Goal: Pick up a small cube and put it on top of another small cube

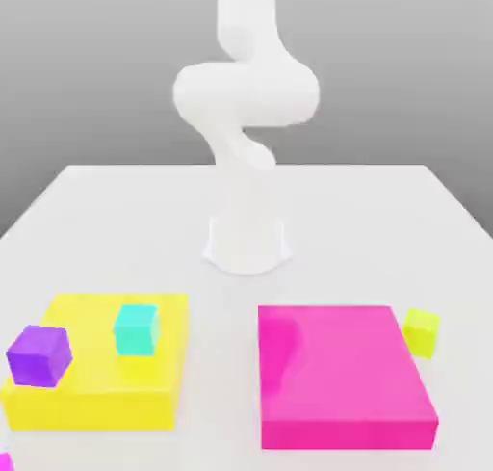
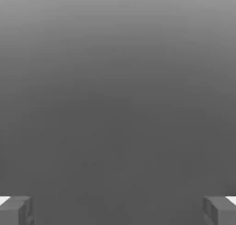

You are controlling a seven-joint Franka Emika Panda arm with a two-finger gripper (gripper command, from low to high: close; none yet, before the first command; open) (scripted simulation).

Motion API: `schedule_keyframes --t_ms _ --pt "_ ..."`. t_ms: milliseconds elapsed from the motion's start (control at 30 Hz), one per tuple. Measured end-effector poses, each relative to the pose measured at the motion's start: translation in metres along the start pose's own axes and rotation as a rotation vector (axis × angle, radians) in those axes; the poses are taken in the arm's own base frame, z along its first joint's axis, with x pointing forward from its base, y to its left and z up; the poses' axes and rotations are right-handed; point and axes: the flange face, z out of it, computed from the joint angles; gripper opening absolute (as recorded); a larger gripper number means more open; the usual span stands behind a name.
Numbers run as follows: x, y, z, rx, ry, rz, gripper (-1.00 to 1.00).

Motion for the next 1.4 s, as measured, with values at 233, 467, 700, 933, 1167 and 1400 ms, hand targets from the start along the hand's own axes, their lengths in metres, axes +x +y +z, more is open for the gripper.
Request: schedule_keyframes --t_ms 233,467,700,933,1167,1400 --pt "-0.126 -0.028 0.157 -0.053 -0.282 -0.302 0.00" --pt "-0.290 -0.003 0.253 -0.117 -0.520 -0.623 0.00" --pt "-0.440 0.073 0.293 -0.189 -0.710 -0.950 0.00" --pt "-0.475 0.109 0.340 -0.196 -0.724 -0.966 -1.00" --pt "-0.475 0.109 0.339 -0.196 -0.724 -0.967 -1.00" --pt "-0.436 0.083 0.299 -0.203 -0.719 -0.956 -1.00"
